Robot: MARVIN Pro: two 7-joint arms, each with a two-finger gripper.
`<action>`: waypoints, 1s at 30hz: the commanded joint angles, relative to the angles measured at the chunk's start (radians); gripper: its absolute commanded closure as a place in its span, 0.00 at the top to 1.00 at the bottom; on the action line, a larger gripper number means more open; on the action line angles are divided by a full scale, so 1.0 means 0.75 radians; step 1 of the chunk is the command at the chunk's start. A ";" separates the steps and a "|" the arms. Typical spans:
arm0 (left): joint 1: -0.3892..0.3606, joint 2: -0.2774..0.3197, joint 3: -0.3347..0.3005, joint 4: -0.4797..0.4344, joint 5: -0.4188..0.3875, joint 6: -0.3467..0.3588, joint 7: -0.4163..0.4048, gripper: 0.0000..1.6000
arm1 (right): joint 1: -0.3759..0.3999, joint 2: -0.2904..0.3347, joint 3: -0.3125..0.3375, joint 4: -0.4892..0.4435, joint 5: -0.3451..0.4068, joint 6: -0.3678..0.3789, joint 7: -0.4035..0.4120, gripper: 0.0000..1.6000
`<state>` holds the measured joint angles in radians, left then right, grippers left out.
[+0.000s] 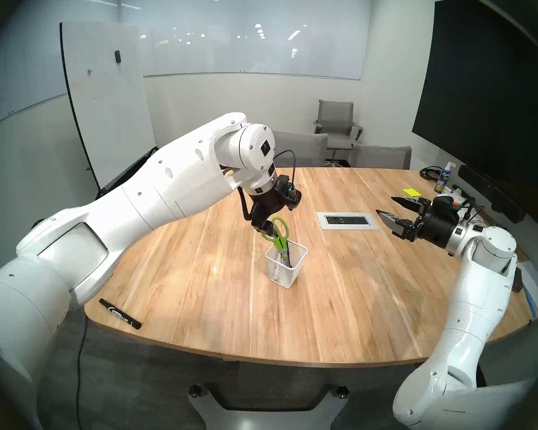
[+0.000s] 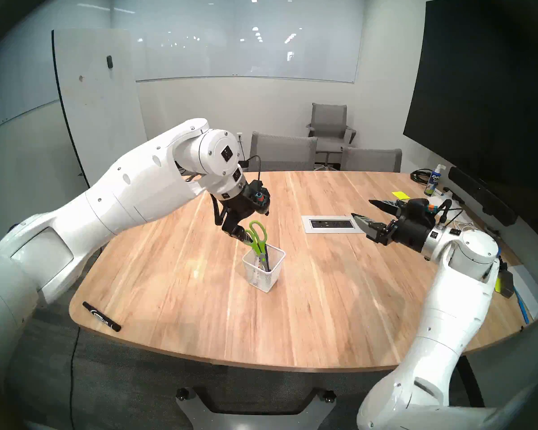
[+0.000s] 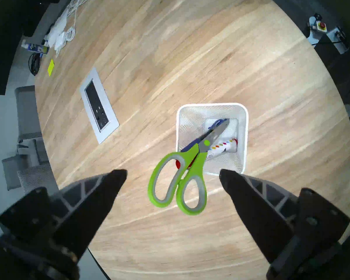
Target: Place the pen, the marker, and the scissors into the pen holder
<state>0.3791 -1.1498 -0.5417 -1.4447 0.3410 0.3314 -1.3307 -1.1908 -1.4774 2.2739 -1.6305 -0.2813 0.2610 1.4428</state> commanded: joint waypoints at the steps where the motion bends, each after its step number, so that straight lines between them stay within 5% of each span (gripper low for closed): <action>1: -0.006 0.031 -0.109 -0.040 -0.046 0.077 0.048 1.00 | 0.018 -0.002 -0.002 -0.019 0.011 0.001 0.002 1.00; 15: 0.224 0.241 -0.329 -0.250 -0.221 0.255 0.137 0.99 | 0.018 -0.001 -0.002 -0.018 0.011 0.000 0.002 1.00; 30: 0.502 0.490 -0.630 -0.479 -0.422 0.453 0.095 0.94 | 0.018 0.000 -0.003 -0.017 0.010 0.000 0.002 1.00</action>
<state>0.6523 -0.8860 -0.9146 -1.7254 0.0865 0.6169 -1.2265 -1.1907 -1.4774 2.2736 -1.6302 -0.2816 0.2610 1.4428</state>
